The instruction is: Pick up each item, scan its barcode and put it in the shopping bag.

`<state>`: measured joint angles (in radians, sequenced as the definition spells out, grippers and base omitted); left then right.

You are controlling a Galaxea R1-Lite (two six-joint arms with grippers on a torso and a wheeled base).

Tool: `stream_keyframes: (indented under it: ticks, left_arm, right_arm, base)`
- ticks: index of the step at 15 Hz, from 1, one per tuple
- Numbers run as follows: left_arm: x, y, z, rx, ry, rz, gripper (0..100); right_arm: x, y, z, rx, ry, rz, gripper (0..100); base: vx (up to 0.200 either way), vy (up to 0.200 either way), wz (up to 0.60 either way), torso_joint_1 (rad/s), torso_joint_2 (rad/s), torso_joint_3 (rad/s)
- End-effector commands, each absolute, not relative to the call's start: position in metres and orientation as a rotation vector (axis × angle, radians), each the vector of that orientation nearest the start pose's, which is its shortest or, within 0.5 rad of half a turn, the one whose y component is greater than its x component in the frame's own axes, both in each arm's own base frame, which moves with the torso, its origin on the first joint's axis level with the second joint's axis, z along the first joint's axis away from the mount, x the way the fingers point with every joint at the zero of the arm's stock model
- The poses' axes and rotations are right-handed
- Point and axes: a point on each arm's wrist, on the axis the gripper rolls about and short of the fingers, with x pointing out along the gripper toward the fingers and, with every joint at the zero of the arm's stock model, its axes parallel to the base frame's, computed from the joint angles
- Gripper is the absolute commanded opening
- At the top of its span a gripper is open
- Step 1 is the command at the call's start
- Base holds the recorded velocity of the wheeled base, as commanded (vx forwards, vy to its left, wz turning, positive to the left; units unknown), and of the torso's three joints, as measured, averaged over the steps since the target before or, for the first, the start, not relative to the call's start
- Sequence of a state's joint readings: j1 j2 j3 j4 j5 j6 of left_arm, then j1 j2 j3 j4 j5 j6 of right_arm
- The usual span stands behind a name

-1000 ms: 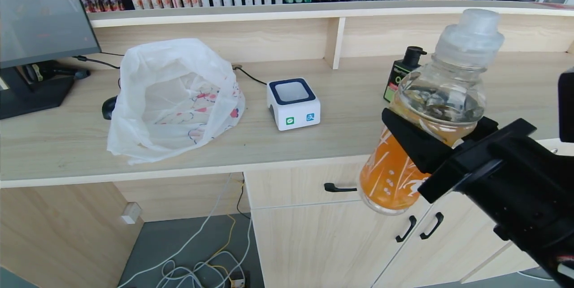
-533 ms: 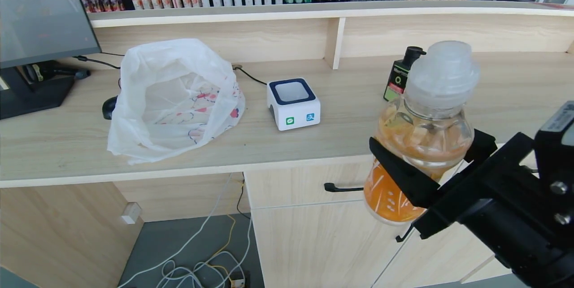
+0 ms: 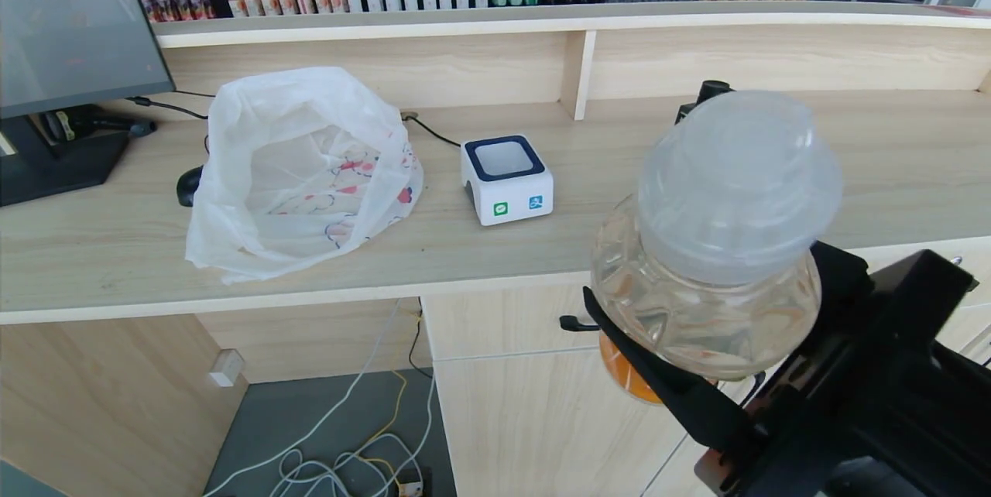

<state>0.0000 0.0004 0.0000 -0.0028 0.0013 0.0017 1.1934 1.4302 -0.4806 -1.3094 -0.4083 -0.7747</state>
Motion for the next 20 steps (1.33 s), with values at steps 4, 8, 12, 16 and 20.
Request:
stream_keyframes:
  ticks: [4,8,12,16,20]
  left_arm:
    - [-0.023,0.0,0.076,0.002,-0.003,0.002,100]
    - [-0.023,0.0,0.076,0.002,-0.003,0.002,100]
    - [-0.023,0.0,0.076,0.002,-0.003,0.002,100]
    - [-0.023,0.0,0.076,0.002,-0.003,0.002,100]
    - [-0.023,0.0,0.076,0.002,-0.003,0.002,100]
  right_arm:
    - [0.071,0.211,0.226,-0.491,-0.544,0.726,0]
    - [0.065,0.216,0.221,-0.518,-0.552,0.761,0]
    - [0.064,0.217,0.221,-0.573,-0.594,0.775,0]
    - [0.055,0.217,0.218,-0.631,-0.645,0.82,0]
    - [0.054,0.215,0.218,-0.69,-0.73,0.826,0]
  base:
    - [0.0,0.0,0.0,0.0,0.0,0.0]
    - [0.0,0.0,0.0,0.0,0.0,0.0]
    - [0.0,0.0,0.0,0.0,0.0,0.0]
    - [0.0,0.0,0.0,0.0,0.0,0.0]
    - [0.0,0.0,0.0,0.0,0.0,0.0]
